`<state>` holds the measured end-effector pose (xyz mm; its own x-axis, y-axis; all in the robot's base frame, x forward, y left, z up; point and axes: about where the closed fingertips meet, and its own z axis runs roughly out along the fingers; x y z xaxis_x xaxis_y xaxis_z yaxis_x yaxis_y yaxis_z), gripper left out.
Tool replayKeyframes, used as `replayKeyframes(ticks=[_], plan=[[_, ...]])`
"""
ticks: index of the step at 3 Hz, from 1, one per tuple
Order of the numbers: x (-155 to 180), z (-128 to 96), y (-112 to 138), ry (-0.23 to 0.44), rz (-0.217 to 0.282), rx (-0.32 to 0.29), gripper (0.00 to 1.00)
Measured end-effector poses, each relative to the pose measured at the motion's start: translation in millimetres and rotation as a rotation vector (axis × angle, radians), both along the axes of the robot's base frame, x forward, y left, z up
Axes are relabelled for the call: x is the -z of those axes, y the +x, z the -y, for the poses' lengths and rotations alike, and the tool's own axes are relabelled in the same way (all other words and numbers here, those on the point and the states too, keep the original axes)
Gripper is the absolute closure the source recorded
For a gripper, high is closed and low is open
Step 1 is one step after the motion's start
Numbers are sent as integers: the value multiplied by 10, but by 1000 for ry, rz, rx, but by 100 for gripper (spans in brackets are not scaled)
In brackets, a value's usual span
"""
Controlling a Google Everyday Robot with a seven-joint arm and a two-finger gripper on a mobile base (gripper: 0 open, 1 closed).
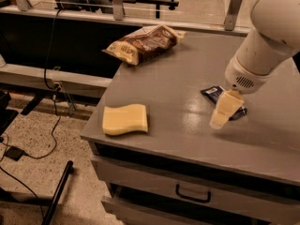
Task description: Pick rxbar blueberry
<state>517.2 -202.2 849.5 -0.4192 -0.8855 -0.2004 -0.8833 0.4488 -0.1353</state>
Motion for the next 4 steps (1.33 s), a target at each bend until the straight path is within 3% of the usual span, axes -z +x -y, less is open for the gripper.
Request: replayKeyframes(ticks=[2, 3, 4], plan=[[139, 60, 1, 38, -52, 29, 63], [97, 59, 0, 38, -53, 29, 93], [90, 59, 0, 38, -53, 29, 100]])
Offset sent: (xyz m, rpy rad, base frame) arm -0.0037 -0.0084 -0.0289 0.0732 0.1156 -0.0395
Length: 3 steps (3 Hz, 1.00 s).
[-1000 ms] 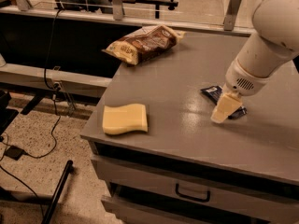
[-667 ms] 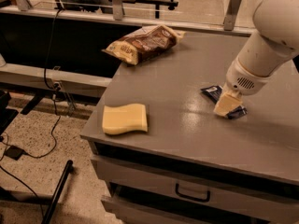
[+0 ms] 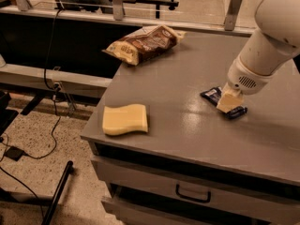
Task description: Pick rxbar blueberry
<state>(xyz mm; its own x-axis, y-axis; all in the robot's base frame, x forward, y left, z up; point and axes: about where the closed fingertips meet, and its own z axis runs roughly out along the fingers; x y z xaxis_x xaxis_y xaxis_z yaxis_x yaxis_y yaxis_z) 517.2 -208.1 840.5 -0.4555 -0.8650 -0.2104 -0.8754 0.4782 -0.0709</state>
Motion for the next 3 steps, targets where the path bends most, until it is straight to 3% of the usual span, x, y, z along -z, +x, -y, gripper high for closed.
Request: replayKeyframes(ticks=[1, 3], plan=[[-2, -13, -9, 0, -15, -10, 97], [-14, -15, -17, 10, -37, -16, 36]])
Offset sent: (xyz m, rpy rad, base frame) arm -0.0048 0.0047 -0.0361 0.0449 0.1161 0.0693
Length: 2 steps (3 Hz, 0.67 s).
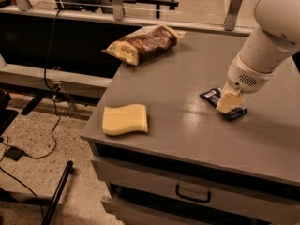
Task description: Pick rxbar blueberry
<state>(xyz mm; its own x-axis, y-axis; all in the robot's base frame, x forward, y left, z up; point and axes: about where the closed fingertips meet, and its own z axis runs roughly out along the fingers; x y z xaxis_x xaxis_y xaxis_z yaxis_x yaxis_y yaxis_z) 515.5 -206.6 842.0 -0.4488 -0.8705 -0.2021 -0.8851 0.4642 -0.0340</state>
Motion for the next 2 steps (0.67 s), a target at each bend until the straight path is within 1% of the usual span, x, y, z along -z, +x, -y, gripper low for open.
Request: replayKeyframes(ticks=[1, 2], plan=[[-9, 0, 0, 0, 0, 0, 14], [-10, 10, -1, 1, 4, 5, 0]])
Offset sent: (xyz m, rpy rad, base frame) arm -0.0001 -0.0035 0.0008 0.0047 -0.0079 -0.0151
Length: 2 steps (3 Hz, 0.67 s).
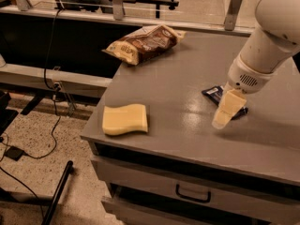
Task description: Pick rxbar blueberry
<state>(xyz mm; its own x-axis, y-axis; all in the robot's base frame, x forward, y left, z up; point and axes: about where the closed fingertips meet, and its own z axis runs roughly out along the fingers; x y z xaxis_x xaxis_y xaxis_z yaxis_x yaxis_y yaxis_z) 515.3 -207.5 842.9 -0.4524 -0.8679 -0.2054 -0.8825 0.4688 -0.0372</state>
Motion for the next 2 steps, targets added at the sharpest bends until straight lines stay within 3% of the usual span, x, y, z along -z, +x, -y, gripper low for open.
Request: replayKeyframes(ticks=[2], plan=[[-4, 15, 8, 1, 6, 16, 0]])
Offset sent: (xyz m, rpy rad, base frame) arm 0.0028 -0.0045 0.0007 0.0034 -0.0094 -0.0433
